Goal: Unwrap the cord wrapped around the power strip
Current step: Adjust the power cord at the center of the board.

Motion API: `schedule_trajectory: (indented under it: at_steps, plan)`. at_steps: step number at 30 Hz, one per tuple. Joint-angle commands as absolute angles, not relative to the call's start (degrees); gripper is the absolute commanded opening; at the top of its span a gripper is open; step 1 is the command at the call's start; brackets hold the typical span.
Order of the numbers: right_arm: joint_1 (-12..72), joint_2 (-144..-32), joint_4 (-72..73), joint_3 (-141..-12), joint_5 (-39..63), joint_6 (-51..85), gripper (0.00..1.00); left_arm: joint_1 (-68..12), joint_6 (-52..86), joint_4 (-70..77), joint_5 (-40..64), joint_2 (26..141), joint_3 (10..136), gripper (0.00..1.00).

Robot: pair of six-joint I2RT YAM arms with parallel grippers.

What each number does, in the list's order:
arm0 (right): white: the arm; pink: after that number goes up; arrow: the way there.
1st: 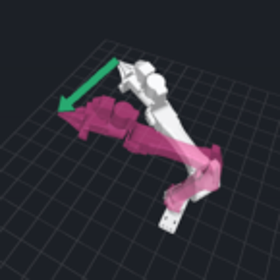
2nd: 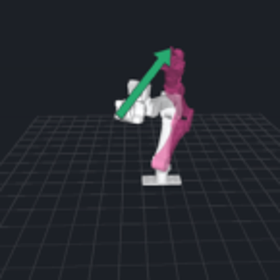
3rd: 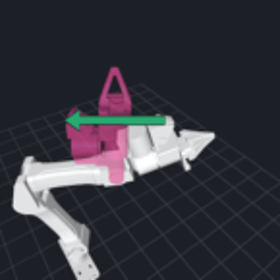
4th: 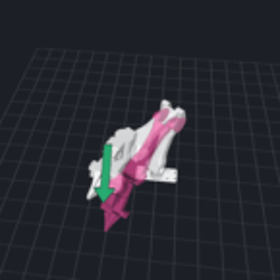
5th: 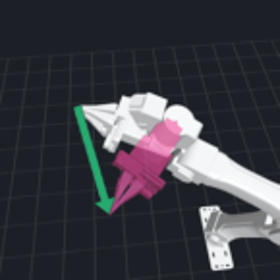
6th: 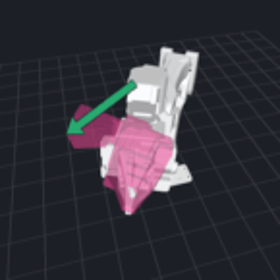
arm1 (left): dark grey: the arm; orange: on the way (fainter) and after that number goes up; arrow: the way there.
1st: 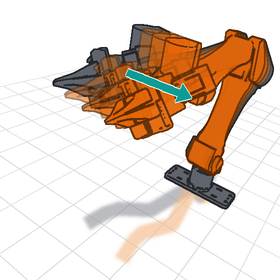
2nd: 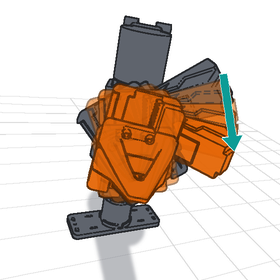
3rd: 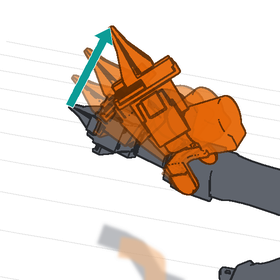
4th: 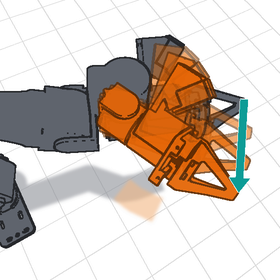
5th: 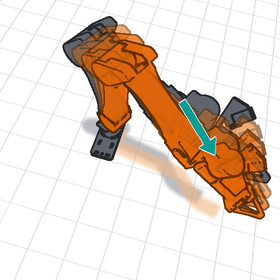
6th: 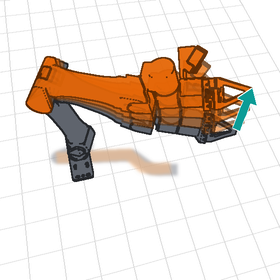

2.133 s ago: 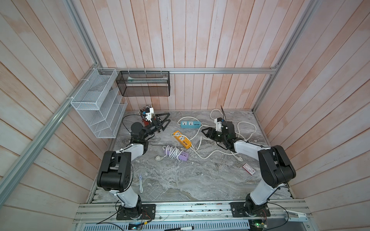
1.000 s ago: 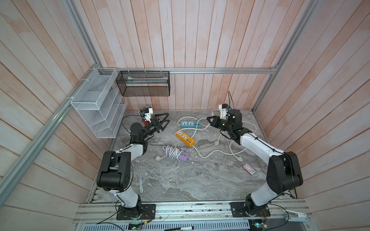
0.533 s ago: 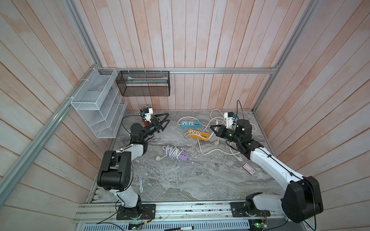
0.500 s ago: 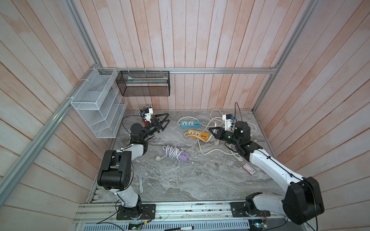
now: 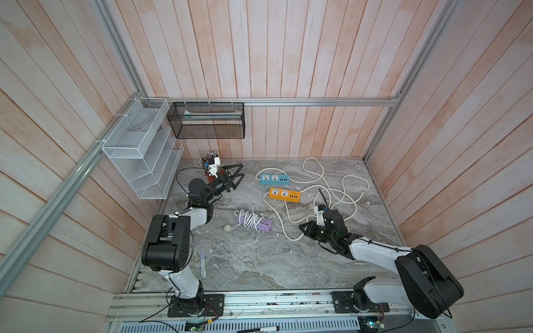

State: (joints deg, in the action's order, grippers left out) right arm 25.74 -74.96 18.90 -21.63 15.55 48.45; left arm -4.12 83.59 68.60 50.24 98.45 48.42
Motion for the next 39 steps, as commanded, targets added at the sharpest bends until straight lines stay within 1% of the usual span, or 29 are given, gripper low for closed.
schedule_trajectory:
  at_steps: [1, 3, 6, 14, 22, 31, 32, 35, 36, 39]
  plan:
    - [22.1, -73.2, 18.8, -19.7, 8.7, 48.6, 0.00, -3.9, 82.9, 70.0, 49.8, 97.9, 47.9, 1.00]
    - [19.7, -73.7, 19.2, -19.4, 7.2, 48.5, 0.00, -3.9, 83.5, 70.7, 49.7, 98.3, 47.9, 1.00]
    - [16.4, -77.2, 21.2, -20.4, 7.5, 48.2, 0.00, -3.9, 83.9, 71.3, 49.7, 98.8, 48.0, 1.00]
    - [8.9, -92.2, 28.3, -29.4, 9.9, 44.5, 0.00, -3.9, 83.9, 71.2, 49.6, 98.4, 48.0, 1.00]
    - [6.3, -103.0, 30.4, -41.9, 10.0, 42.0, 0.00, -3.8, 83.4, 70.5, 49.4, 98.1, 48.2, 1.00]
    - [2.7, -109.3, 29.4, -52.3, 9.7, 39.7, 0.00, -3.8, 83.2, 70.8, 49.4, 98.4, 48.4, 1.00]
    - [2.3, -109.9, 29.3, -53.1, 10.4, 39.4, 0.02, -3.8, 83.2, 70.7, 49.5, 98.3, 48.3, 1.00]
    - [2.1, -109.6, 29.6, -53.6, 12.0, 38.7, 0.15, -3.5, 82.8, 70.2, 49.7, 97.8, 48.2, 1.00]
    - [2.1, -108.7, 29.7, -53.1, 12.6, 38.4, 0.24, -3.4, 82.4, 69.6, 49.7, 97.4, 48.0, 1.00]
    - [2.1, -105.1, 30.0, -50.3, 14.7, 38.7, 0.44, -3.2, 80.6, 67.2, 49.7, 96.2, 47.7, 1.00]
